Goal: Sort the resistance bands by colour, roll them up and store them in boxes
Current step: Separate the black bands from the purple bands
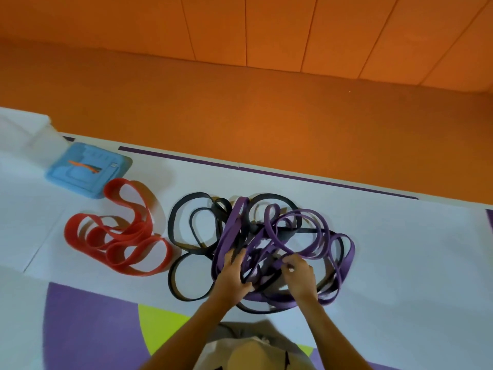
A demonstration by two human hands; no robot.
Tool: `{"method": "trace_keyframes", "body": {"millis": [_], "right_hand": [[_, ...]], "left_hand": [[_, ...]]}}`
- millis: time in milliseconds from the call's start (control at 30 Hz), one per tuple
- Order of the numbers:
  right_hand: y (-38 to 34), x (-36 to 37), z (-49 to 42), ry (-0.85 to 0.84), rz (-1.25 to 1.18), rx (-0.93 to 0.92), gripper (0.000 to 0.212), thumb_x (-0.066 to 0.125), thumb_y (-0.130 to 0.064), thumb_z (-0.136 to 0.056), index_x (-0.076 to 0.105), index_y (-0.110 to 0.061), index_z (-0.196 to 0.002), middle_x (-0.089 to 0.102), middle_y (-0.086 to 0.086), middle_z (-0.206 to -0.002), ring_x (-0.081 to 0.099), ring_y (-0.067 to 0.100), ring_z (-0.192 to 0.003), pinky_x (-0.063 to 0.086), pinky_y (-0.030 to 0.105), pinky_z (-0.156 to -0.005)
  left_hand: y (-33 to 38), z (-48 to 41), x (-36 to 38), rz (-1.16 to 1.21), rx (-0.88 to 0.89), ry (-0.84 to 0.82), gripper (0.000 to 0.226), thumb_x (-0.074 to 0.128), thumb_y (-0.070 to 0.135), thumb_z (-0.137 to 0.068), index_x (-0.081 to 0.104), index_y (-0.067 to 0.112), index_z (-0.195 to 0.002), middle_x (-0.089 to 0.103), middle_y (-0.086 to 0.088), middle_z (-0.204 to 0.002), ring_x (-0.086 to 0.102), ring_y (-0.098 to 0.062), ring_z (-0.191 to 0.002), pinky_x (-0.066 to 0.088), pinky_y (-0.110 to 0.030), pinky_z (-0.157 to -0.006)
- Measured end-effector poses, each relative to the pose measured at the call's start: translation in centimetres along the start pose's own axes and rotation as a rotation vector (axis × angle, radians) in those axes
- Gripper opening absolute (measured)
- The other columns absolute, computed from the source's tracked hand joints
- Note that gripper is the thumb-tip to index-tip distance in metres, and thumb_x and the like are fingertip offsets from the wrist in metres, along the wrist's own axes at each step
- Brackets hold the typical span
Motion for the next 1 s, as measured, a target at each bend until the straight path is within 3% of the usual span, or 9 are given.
{"method": "trace_keyframes", "body": {"millis": [133, 300, 400, 500, 633, 733, 833, 1000], "right_hand": [[-1.0, -3.1, 0.0, 0.159, -0.3, -0.004, 0.012, 0.076, -0.018, -0.094, 0.081, -0.028, -0.097, 0.078, -0.015, -0.096, 0.071, -0.002, -0.085, 0.051, 0.008, -0.072], [-2.9, -6.1, 0.7, 0.246, -0.468, -0.064, 0.005, 0.081, -0.033, -0.09, 0.081, -0.032, -0.095, 0.077, -0.023, -0.089, 0.07, -0.011, -0.083, 0.048, 0.002, -0.074], [-1.4, -9.4, 0.7, 0.382, -0.611, -0.011, 0.012, 0.076, -0.035, -0.095, 0.079, -0.026, -0.088, 0.075, -0.018, -0.08, 0.069, -0.002, -0.074, 0.049, 0.008, -0.068], [1.3, -11.4, 0.5, 0.471, -0.677, 0.074, 0.024, 0.073, -0.031, -0.097, 0.072, -0.015, -0.079, 0.064, -0.007, -0.068, 0.054, 0.01, -0.063, 0.046, 0.027, -0.066], [4.3, -10.6, 1.1, 0.5, -0.59, 0.186, 0.018, 0.076, -0.023, -0.094, 0.062, -0.015, -0.085, 0.066, -0.004, -0.076, 0.063, 0.021, -0.076, 0.045, 0.033, -0.07], [6.6, -8.9, 0.9, 0.385, -0.445, 0.336, 0.015, 0.073, -0.017, -0.092, 0.059, -0.013, -0.098, 0.066, 0.008, -0.094, 0.061, 0.033, -0.089, 0.049, 0.039, -0.079], [7.1, -8.3, 0.8, 0.284, -0.176, 0.453, 0.011, 0.069, -0.018, -0.092, 0.062, -0.022, -0.1, 0.053, 0.016, -0.116, 0.052, 0.04, -0.107, 0.047, 0.043, -0.092], [2.5, -9.8, -0.5, 0.419, 0.074, 0.164, 0.025, 0.06, -0.006, -0.096, 0.076, -0.016, -0.112, 0.048, 0.015, -0.139, 0.042, 0.041, -0.126, 0.042, 0.05, -0.106]], "left_hand": [[-0.3, -0.5, -0.4, -0.283, -0.073, 0.017, 0.097, 0.074, 0.041, -0.096, 0.01, 0.029, -0.168, 0.005, -0.011, -0.174, 0.052, -0.028, -0.143, 0.05, -0.037, -0.112], [-0.5, -1.4, 0.9, -0.431, -0.085, -0.155, 0.119, 0.082, 0.034, -0.09, -0.008, 0.028, -0.168, -0.001, -0.008, -0.176, 0.033, -0.034, -0.156, 0.046, -0.047, -0.117], [-0.6, -2.1, 1.2, -0.4, -0.126, -0.239, 0.129, 0.085, 0.021, -0.087, -0.017, 0.027, -0.166, -0.008, -0.007, -0.177, 0.029, -0.036, -0.157, 0.044, -0.049, -0.118], [-0.5, -2.8, 0.9, -0.331, -0.158, -0.244, 0.127, 0.078, 0.005, -0.088, -0.02, 0.03, -0.165, -0.012, -0.003, -0.177, 0.043, -0.035, -0.15, 0.052, -0.043, -0.108], [-0.9, -2.7, 0.8, -0.26, -0.162, -0.224, 0.125, 0.074, 0.003, -0.088, -0.019, 0.032, -0.165, -0.013, 0.001, -0.177, 0.055, -0.03, -0.139, 0.057, -0.033, -0.094], [-1.6, -2.4, 0.3, -0.183, -0.154, -0.177, 0.123, 0.074, 0.002, -0.087, -0.015, 0.031, -0.167, -0.004, -0.001, -0.177, 0.041, -0.031, -0.151, 0.052, -0.03, -0.098], [-2.3, -2.1, 0.0, -0.084, -0.134, -0.149, 0.124, 0.077, -0.002, -0.085, -0.011, 0.026, -0.167, -0.001, -0.005, -0.176, 0.024, -0.032, -0.159, 0.048, -0.034, -0.112], [-3.0, -1.5, -0.4, -0.159, -0.078, -0.088, 0.123, 0.078, -0.001, -0.085, -0.011, 0.019, -0.168, 0.002, -0.012, -0.176, 0.032, -0.036, -0.156, 0.053, -0.035, -0.109]]}}
Point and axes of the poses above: each hand's wrist, its own z-axis away from the middle knuckle, its own x-axis out of the palm, y = z × x, the point moved 8 cm from there along -z, towards the middle knuckle
